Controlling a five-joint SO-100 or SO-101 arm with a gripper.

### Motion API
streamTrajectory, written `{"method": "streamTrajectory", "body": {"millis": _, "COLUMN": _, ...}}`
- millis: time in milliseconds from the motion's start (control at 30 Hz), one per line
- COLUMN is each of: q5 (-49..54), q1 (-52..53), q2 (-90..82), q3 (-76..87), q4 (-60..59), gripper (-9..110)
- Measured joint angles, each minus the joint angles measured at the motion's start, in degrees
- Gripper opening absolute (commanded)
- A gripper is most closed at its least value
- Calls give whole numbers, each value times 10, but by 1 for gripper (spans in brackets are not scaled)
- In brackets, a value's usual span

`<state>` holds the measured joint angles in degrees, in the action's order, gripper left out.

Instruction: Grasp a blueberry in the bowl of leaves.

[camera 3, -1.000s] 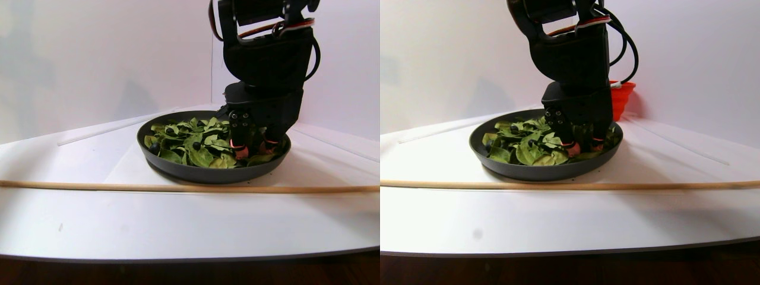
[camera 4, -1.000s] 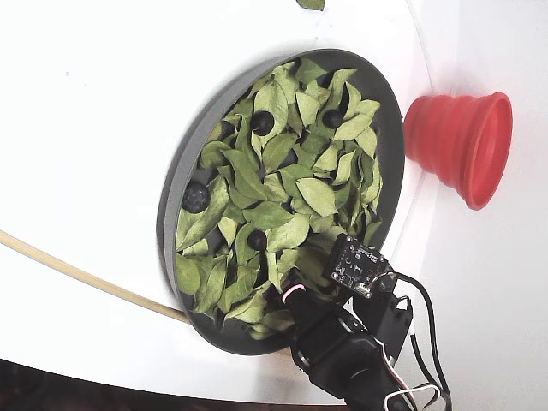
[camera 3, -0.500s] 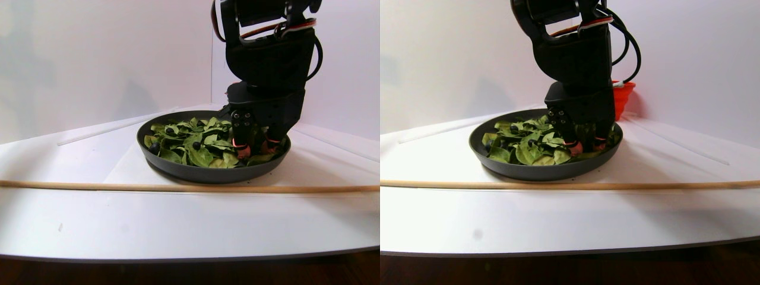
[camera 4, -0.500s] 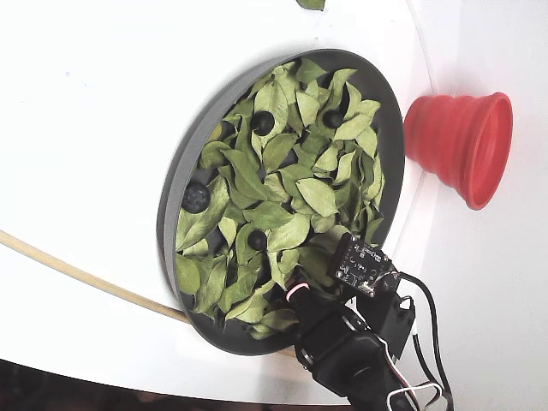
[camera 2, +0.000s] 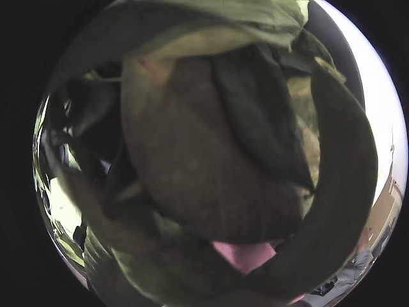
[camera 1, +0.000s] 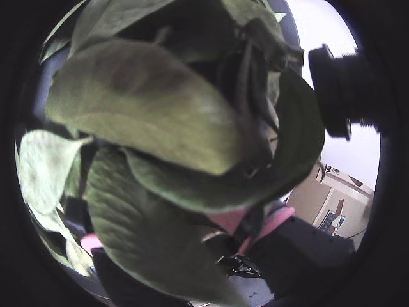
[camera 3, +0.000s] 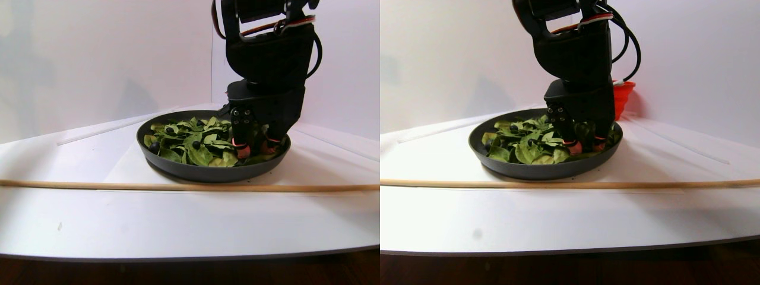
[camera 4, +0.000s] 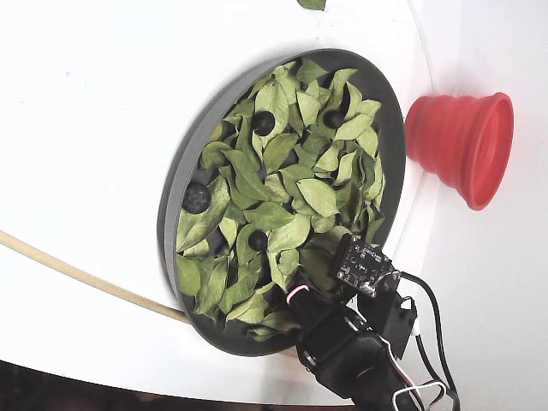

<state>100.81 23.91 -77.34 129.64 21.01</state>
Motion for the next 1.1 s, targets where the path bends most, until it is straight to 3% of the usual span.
{"method": "streamTrajectory", "body": {"millis": 1100, "q5": -19, "q1": -20, "q2": -150, "q3": 40, "q4": -118, "gripper": 15}}
